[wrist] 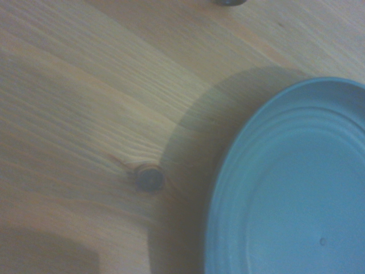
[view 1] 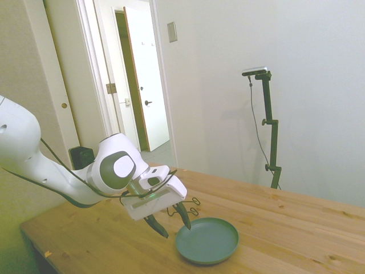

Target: Load the plate

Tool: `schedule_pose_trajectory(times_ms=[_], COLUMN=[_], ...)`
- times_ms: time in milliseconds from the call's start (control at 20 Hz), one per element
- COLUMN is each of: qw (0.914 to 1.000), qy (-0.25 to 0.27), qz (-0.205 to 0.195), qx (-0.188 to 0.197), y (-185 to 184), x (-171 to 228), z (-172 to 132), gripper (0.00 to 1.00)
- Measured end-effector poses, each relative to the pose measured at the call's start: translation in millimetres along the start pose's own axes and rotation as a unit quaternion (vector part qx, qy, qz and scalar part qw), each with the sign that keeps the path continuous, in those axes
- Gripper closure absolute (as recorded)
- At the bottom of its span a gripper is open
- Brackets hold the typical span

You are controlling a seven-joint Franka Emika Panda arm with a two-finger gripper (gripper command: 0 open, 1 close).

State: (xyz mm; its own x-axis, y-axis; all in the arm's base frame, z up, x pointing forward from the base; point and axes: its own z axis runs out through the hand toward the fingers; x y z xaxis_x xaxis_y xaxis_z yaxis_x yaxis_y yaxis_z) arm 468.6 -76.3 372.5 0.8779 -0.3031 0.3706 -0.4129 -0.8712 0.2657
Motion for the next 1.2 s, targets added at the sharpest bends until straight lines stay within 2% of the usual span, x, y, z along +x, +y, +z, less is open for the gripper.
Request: schedule_pose_trajectory(times_ms=[600, 800, 850, 1200], qw=[0.9999, 0.9998, 0.9998, 0.9997], qy=[-0.006, 0.01, 0.012, 0.018], qz=[-0.005, -0.004, -0.003, -0.004], qx=[-0.008, -0.016, -0.016, -0.017], y=[-2, 1, 3, 8], x=[-3, -1, -1, -1], z=[19, 22, 23, 32], gripper=[0.0, 0.0, 1.0, 1.0])
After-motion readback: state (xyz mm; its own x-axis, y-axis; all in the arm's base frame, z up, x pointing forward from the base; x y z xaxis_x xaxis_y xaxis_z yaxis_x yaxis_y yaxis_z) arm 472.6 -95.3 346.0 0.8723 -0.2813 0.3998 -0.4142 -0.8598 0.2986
